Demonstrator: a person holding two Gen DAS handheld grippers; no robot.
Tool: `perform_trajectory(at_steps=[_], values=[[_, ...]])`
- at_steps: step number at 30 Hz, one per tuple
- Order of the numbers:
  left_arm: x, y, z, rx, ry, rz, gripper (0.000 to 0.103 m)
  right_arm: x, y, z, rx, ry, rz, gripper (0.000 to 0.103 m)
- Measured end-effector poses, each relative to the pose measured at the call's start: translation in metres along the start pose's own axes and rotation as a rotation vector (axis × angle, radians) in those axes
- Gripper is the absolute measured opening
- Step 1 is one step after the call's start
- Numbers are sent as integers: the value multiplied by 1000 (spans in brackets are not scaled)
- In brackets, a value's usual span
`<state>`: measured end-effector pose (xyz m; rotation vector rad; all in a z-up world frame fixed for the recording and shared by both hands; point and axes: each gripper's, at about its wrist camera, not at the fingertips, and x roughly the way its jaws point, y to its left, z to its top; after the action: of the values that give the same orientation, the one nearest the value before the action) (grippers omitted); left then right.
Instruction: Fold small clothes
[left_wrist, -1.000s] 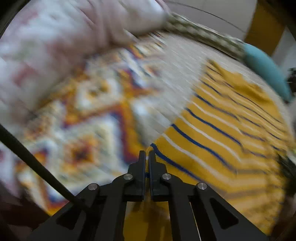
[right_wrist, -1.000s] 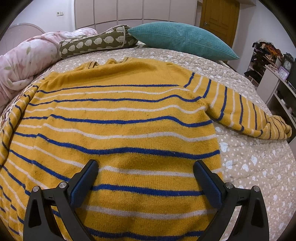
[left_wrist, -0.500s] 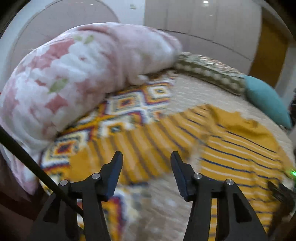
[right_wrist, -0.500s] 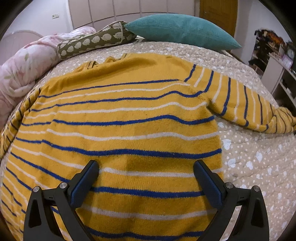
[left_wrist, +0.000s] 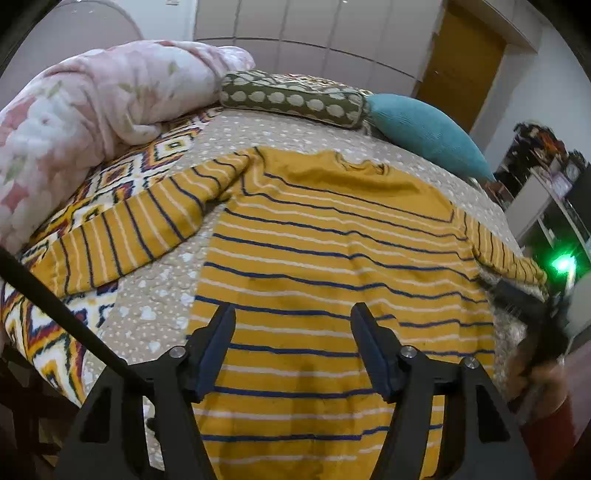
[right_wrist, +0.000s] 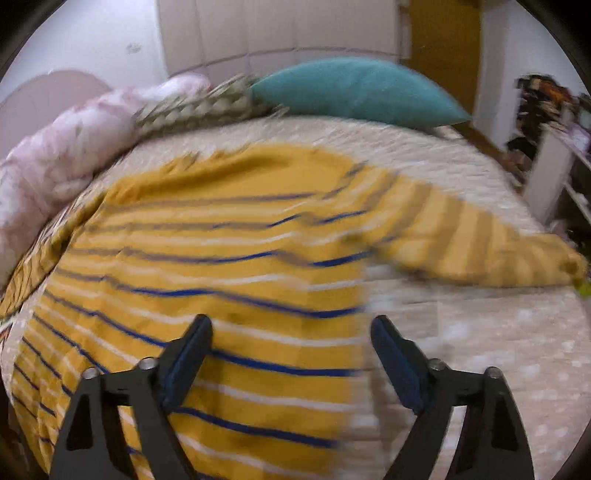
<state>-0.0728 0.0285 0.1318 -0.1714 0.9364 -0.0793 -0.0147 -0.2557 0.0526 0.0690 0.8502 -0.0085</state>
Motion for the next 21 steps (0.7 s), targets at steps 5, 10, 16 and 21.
perform_trajectory(at_steps=[5, 10, 16, 21], values=[[4, 2, 0, -14, 13, -13, 64, -17, -111, 32, 186, -23, -211, 60], [14, 10, -1, -49, 36, -10, 65, 13, -206, 56, 376, 80, -400, 62], [12, 11, -3, -49, 29, -17, 65, 36, -255, 49, 539, 160, -332, 20], [5, 13, -6, -44, 5, -31, 65, -23, -248, 9, 573, 82, -267, 4]])
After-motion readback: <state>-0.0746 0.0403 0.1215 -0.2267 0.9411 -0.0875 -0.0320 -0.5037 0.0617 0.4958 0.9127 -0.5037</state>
